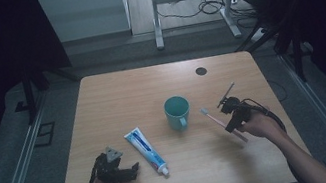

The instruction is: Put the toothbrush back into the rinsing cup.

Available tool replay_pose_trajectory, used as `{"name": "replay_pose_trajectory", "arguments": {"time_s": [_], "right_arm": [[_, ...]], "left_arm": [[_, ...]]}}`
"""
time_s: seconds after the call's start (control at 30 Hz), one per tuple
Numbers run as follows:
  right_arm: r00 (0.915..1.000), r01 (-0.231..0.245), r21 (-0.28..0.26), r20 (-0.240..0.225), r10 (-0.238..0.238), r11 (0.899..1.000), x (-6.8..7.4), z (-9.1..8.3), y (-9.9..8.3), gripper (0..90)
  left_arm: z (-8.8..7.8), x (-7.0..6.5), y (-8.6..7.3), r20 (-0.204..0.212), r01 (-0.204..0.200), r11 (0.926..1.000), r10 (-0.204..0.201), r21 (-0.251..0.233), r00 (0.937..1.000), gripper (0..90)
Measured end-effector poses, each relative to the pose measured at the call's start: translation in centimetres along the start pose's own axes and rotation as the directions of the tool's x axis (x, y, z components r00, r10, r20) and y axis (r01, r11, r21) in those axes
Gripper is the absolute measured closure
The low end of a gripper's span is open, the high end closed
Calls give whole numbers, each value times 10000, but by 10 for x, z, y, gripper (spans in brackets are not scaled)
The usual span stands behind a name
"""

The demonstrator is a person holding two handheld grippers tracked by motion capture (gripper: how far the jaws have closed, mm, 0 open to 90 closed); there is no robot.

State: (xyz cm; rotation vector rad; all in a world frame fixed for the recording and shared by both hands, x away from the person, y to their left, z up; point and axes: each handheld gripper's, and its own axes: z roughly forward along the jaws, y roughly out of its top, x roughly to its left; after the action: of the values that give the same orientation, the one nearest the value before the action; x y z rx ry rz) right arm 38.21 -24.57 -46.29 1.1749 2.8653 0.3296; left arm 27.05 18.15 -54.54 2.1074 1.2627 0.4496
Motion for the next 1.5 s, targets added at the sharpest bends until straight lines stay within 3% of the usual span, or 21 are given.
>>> {"name": "replay_pose_trajectory", "arguments": {"time_s": [0.27,0.53,0.63,0.67,0.7,0.73,0.77,0.83,1.07,1.17,1.2,1.27,1.3,1.37,1.4,1.43,1.5], "right_arm": [[10000,0,-1029,59,6,9947,-2,-13,-10,785],[9997,223,-2085,90,-209,9778,1,-24,-15,785],[9990,445,-2623,117,-430,9640,4,-28,-15,785],[9990,445,-2623,117,-430,9640,4,-28,-15,785],[9988,473,-2873,56,-477,9567,4,-30,-15,785],[9988,473,-2873,56,-477,9567,4,-30,-15,785],[9982,593,-3113,107,-589,9485,5,-31,-15,785],[9977,657,-3190,78,-667,9455,5,-33,-14,786],[9939,1057,-3909,130,-1094,9143,11,-41,-7,785],[9930,1132,-4048,139,-1177,9074,13,-43,-5,785],[9921,1204,-4199,190,-1240,8995,15,-45,-2,785],[9915,1249,-4274,213,-1282,8954,16,-46,0,785],[9908,1296,-4438,224,-1337,8867,18,-48,2,785],[9912,1266,-4499,227,-1305,8841,19,-48,3,786],[9904,1311,-4658,230,-1362,8751,21,-50,6,785],[9904,1311,-4658,230,-1362,8751,21,-50,6,785],[9903,1309,-4866,234,-1369,8638,23,-51,10,785]], "left_arm": [[0,0,0,1,2,10000,-2,-3,10000,32],[0,0,0,2,-5,10000,5,-1,10000,32],[0,0,0,3,-3,10000,3,-3,10000,32],[0,0,0,3,-2,10000,2,-3,10000,32],[0,0,0,1,-1,10000,1,-2,10000,32],[0,0,0,1,-1,10000,1,-2,10000,32],[0,0,0,3,0,10000,0,0,10000,32],[0,0,0,1,0,10000,0,-1,10000,32],[0,0,0,2,-16,10000,16,3,10000,33],[0,0,0,-6,-31,10000,31,2,10000,32],[0,0,0,-2,-60,10000,60,3,10000,32],[0,0,0,1,-67,10000,67,4,10000,32],[0,1,0,-1,-88,10000,88,2,10000,32],[0,1,0,1,-98,10000,98,3,10000,32],[0,1,0,2,-102,9999,102,5,9999,32],[0,1,0,1,-101,9999,101,3,9999,32],[0,1,0,5,-118,9999,118,3,9999,33]]}}
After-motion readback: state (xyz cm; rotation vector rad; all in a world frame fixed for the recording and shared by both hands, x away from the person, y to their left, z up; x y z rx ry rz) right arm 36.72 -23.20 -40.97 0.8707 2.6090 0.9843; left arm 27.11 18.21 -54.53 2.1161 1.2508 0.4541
